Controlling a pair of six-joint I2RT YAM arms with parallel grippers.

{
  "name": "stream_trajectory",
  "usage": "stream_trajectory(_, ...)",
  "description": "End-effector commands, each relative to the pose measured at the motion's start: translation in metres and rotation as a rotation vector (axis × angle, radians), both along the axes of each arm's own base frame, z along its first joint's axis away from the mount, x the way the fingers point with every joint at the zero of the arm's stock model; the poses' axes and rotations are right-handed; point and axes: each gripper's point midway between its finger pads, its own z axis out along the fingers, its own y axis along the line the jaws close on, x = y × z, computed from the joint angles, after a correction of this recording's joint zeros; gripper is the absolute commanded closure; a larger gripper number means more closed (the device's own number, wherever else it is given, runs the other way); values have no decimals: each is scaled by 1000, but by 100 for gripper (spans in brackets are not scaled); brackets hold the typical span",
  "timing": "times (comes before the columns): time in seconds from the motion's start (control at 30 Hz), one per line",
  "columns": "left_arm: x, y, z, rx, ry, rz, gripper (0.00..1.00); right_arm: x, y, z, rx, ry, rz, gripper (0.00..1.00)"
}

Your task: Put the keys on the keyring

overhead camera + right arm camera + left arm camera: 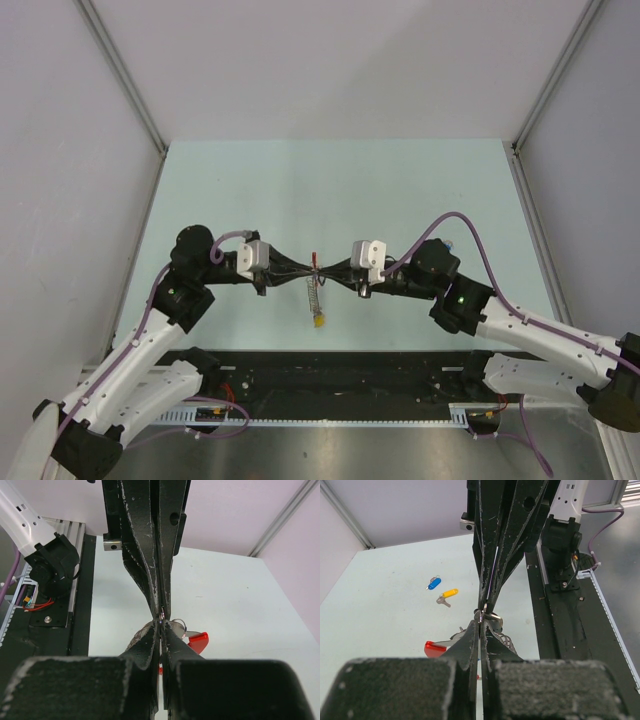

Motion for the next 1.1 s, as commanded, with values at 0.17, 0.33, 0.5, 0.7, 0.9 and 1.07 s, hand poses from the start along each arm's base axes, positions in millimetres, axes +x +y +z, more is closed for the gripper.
stream_trajectory(0.17, -5, 0, 17, -43, -67, -15, 100, -1, -6, 30, 55, -32, -17, 100)
stream_trajectory(0.33, -2, 0, 17, -43, -69, 0, 100, -8, -13, 36, 64, -43, -5, 100)
stream_trajectory(0.5, -1, 0, 17, -54, -67, 12, 100, -3, -14, 32, 50, -37, -26, 100)
stream_trajectory(0.7, -1, -1, 18, -62, -65, 10, 99, -3, -15, 31, 48, -33, -23, 100)
stream_trajectory(0.9, -4, -1, 19, -72, -61, -7, 100, 2, -14, 29, 41, -29, -40, 100)
stream_trajectory(1.07, -5, -1, 20, -72, -59, -12, 100, 5, -14, 28, 39, -27, -55, 100)
